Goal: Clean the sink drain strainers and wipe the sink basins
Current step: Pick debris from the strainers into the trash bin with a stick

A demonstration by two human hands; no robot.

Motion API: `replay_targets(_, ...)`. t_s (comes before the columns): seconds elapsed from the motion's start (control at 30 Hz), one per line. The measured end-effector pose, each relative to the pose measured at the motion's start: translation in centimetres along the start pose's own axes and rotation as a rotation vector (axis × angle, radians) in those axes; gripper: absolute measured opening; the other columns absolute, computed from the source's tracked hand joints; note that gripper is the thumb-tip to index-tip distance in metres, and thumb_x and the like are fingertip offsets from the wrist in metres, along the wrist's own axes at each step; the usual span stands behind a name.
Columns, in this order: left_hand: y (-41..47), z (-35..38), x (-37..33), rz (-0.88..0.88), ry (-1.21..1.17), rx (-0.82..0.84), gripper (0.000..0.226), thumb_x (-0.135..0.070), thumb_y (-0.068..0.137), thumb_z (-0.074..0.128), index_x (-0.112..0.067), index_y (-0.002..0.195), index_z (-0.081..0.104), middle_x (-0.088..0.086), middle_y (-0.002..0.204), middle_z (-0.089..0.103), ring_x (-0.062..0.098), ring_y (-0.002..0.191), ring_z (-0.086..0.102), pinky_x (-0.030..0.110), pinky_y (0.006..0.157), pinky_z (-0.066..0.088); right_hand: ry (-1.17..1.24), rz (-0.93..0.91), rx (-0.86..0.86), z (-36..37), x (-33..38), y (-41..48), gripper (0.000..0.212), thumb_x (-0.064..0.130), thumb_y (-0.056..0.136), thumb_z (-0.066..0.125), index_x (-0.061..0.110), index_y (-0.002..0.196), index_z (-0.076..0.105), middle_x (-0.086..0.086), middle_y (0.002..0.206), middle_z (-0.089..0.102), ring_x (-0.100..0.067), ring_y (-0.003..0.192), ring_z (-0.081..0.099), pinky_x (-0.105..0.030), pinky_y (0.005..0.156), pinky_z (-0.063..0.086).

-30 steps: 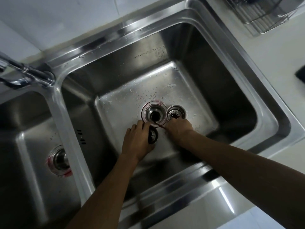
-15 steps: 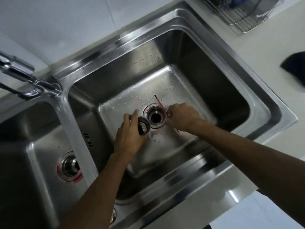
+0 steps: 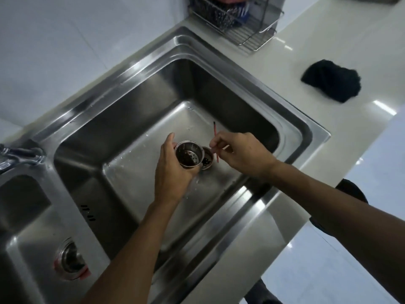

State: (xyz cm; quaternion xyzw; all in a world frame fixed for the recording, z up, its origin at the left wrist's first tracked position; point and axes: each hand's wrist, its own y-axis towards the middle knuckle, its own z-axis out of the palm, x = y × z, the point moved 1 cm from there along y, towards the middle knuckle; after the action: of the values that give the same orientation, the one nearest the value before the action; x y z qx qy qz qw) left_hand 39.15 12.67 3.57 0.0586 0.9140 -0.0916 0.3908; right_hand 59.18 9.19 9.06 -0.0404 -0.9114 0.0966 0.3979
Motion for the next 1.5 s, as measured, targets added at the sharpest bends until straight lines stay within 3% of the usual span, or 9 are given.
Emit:
replay_targets(0.1,0.3,1.7,-0.4,-0.001,-0.015,0.000,0.111,-0.029,0.069,0.095,-0.027,0.157,0.029,-0.001,0.151,0.050,0.019,0.137,0.051,0.038,0.111,0.047,0.010,-0.045,-0.095,-0.8,-1.5,-0.8,0.015,0.028,0.099,0.061,0.022,0.111,0.068,0.011,0.098,0.073,-0.003,0.087,0.068,-0.031,0.085,0.058)
replay_targets(0.33,1.1,2.6,-1.6,-0.019,-0.028,-0.025,0.109,-0.034,0.062,0.098,-0.031,0.152,0.036,-0.004,0.141,0.058,0.016,0.126,0.058,0.034,0.105,0.049,0.064,-0.174,-0.282,-6.5,-4.0,-2.7,0.023,0.028,0.099,0.062,0.020,0.117,0.074,0.012,0.108,0.071,0.007,0.087,0.064,-0.010,0.081,0.050)
replay_targets(0.4,1.3,2.5,-3.7,0.014,-0.028,-0.029,0.108,-0.035,0.064,0.097,-0.031,0.153,0.036,-0.005,0.141,0.058,0.011,0.124,0.057,0.029,0.103,0.050,0.161,-0.107,-0.313,-8.5,-4.7,-3.4,0.022,0.030,0.099,0.061,0.023,0.116,0.073,0.014,0.109,0.072,0.008,0.087,0.066,-0.015,0.080,0.056)
replay_targets(0.5,1.3,3.1,-8.8,0.082,-0.020,-0.035,0.107,-0.032,0.067,0.096,-0.027,0.155,0.037,-0.001,0.143,0.057,0.016,0.128,0.057,0.043,0.109,0.051,0.304,-0.090,-0.387,-12.3,-6.0,-5.3,0.022,0.028,0.099,0.062,0.019,0.116,0.073,0.009,0.105,0.074,-0.005,0.090,0.070,-0.030,0.079,0.061)
replay_targets(0.63,-0.1,5.4,-17.6,0.201,-0.046,-0.021,0.107,-0.038,0.068,0.094,-0.028,0.157,0.035,-0.004,0.144,0.056,0.015,0.132,0.054,0.044,0.111,0.048,0.472,-0.101,-0.543,-19.0,-8.1,-8.9,0.021,0.028,0.099,0.064,0.018,0.114,0.074,0.006,0.099,0.076,-0.012,0.087,0.072,-0.035,0.073,0.063)
replay_targets(1.0,-9.1,30.4,-37.2,0.463,-0.143,0.184,0.101,-0.044,0.071,0.092,-0.024,0.153,0.037,-0.006,0.141,0.056,0.007,0.125,0.054,0.037,0.105,0.052,0.558,0.107,-0.926,-32.7,-25.6,-27.6,0.025,0.029,0.099,0.063,0.008,0.111,0.072,-0.002,0.092,0.078,-0.019,0.084,0.074,-0.033,0.066,0.059)
replay_targets(1.2,-13.6,45.7,-32.1,0.366,-0.049,0.386,0.099,-0.043,0.070,0.093,-0.026,0.151,0.038,-0.007,0.139,0.059,0.017,0.124,0.060,0.045,0.103,0.054,0.574,0.348,-0.939,-27.7,-38.2,-34.3,0.021,0.033,0.099,0.063,0.019,0.110,0.073,0.005,0.094,0.078,-0.015,0.087,0.074,-0.032,0.066,0.060)
replay_targets(1.4,-13.9,56.7,-21.2,0.351,0.083,0.632,0.099,-0.036,0.070,0.093,-0.031,0.150,0.035,-0.016,0.138,0.057,0.013,0.125,0.060,0.032,0.101,0.054,0.592,0.555,-0.883,-14.6,-49.0,-35.0,0.013,0.029,0.097,0.066,0.024,0.104,0.076,0.011,0.094,0.076,-0.011,0.089,0.072,-0.029,0.063,0.062)
replay_targets(1.5,-13.0,61.0,-15.8,0.384,0.139,0.738,0.099,-0.036,0.071,0.093,-0.031,0.150,0.033,-0.015,0.140,0.056,0.009,0.124,0.058,0.022,0.098,0.052,0.581,0.673,-0.840,-6.8,-53.5,-33.3,0.015,0.028,0.096,0.068,0.024,0.108,0.076,0.016,0.097,0.075,-0.003,0.091,0.070,-0.031,0.075,0.063)
